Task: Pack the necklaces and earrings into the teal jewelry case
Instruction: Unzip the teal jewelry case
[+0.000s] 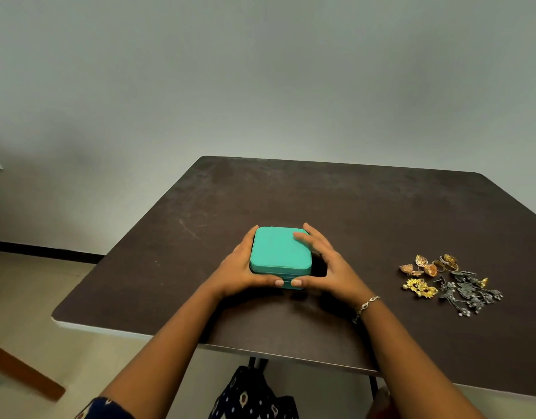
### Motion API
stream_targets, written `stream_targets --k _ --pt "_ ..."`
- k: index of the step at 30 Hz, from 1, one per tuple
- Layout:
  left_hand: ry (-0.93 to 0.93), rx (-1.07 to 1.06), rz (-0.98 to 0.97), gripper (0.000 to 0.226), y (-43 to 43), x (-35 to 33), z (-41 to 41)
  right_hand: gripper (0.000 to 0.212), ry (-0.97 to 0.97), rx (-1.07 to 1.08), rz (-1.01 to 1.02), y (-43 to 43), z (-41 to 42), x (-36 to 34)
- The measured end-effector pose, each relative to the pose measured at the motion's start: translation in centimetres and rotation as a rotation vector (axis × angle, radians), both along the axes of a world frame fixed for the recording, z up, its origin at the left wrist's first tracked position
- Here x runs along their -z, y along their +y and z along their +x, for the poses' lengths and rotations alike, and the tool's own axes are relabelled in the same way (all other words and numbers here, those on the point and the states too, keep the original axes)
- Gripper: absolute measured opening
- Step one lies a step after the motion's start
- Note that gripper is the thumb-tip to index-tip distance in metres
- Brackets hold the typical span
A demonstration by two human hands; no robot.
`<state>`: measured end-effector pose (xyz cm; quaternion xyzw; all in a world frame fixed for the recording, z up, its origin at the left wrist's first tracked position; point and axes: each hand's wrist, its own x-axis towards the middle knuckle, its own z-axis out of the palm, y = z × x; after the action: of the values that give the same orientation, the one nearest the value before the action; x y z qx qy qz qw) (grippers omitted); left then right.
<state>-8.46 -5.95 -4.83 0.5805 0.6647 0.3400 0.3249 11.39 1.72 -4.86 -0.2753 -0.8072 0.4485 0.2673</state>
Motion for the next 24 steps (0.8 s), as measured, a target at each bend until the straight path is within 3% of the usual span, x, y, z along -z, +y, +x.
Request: stream_targets --k 6,10,15,19,24 --pt "0.006 0.033 0.010 0.121 -0.4 -0.6 0.3 0.064 0.048 0.029 0.008 0.1 0.0 0.0" --pt "-0.008 0.041 0.029 0.103 -0.5 -0.8 0.5 0.059 0.124 0.036 -0.070 0.4 0.0 -0.7" --pt "0.000 0.015 0.045 0.108 -0.6 -0.6 0.4 0.048 0.162 0.049 -0.147 1.6 -0.6 -2.2" --pt "0.015 0.018 0.032 0.108 -0.5 -1.0 0.6 0.022 0.112 0.131 -0.084 2.5 -1.3 -3.5" --pt "0.019 0.028 0.008 0.114 -0.5 -1.2 0.5 0.056 0.018 0.279 -0.001 3.8 -2.6 -4.0"
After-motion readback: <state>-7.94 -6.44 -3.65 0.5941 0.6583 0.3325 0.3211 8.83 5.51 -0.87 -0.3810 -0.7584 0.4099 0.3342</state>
